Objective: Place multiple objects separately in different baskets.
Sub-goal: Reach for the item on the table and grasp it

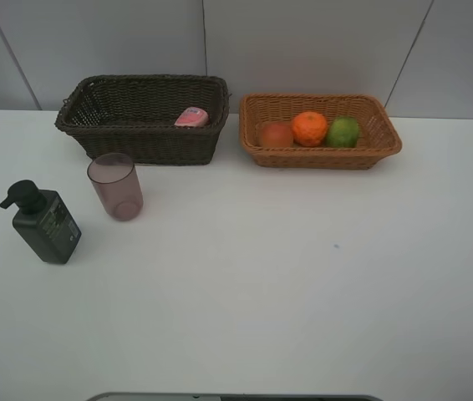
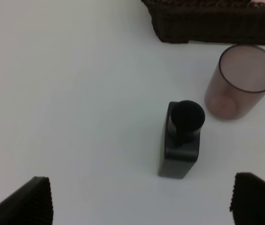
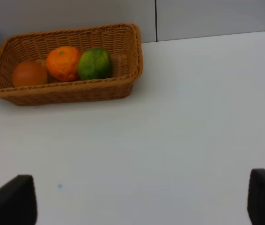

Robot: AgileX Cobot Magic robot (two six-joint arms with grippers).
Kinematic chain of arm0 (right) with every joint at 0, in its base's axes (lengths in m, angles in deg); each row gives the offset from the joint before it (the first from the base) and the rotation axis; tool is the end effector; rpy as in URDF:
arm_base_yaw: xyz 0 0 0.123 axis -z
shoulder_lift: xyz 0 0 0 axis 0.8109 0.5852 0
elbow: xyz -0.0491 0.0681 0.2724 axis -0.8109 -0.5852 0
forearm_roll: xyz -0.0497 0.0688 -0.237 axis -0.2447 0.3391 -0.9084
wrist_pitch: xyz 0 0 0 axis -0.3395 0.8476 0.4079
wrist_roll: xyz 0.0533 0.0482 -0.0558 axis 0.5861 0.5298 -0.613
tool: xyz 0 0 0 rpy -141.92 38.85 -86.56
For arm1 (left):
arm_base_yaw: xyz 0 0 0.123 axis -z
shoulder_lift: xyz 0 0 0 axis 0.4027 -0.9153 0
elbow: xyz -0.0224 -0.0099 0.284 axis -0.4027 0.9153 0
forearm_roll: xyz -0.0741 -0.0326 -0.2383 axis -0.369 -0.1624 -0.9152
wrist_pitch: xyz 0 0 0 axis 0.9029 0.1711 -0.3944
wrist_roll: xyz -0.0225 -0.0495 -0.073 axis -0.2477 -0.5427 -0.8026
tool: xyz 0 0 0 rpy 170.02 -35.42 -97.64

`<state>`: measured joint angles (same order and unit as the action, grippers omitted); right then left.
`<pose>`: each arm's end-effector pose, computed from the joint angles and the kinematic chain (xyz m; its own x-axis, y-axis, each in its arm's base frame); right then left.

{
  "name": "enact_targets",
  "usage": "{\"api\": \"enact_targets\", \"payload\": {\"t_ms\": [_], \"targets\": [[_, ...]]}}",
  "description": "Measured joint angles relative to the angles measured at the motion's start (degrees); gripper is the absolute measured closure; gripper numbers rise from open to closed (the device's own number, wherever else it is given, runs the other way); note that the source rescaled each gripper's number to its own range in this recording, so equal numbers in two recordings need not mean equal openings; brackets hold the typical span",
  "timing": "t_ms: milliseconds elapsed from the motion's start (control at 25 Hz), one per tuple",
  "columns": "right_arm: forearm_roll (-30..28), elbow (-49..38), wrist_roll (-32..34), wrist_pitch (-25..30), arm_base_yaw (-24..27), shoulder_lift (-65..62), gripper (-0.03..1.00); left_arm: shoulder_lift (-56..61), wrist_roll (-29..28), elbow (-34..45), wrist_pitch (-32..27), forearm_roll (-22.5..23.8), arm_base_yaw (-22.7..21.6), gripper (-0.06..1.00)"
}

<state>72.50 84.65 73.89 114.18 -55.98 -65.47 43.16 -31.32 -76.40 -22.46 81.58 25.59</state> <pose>-0.0086 -0.0068 0.2844 -0.4211 0.0393 -0.9062 0.0561 0.9983 0.0172 0.1042 0.0007 0.3013 -0.6497 -0.0001 -0.7602 -0.0152 0.9998 0.0129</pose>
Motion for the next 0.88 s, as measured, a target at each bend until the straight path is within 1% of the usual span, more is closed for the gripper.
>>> {"api": "enact_targets", "payload": {"t_ms": [240,320,520,600,760,880], "targets": [[0.00,0.00,0.00,0.00,0.00,0.00,-0.03,-11.60,-0.13,0.00,3.26,0.06,0.20,-0.04],[0.00,0.00,0.00,0.00,0.00,0.00,-0.03,-14.38,-0.18,-0.05,4.35,0.11,1.42,-0.04],[0.00,0.00,0.00,0.00,0.00,0.00,-0.03,-20.07,0.35,-0.06,6.11,0.11,6.54,-0.04],[0.00,0.00,0.00,0.00,0.00,0.00,-0.03,-21.63,0.62,-0.26,7.08,0.44,7.91,-0.04],[0.00,0.00,0.00,0.00,0.00,0.00,-0.03,-24.85,-0.85,-2.61,8.05,0.72,8.81,-0.04],[0.00,0.00,0.00,0.00,0.00,0.00,-0.03,-27.56,-1.05,-5.32,6.98,1.10,8.86,-0.04]]}}
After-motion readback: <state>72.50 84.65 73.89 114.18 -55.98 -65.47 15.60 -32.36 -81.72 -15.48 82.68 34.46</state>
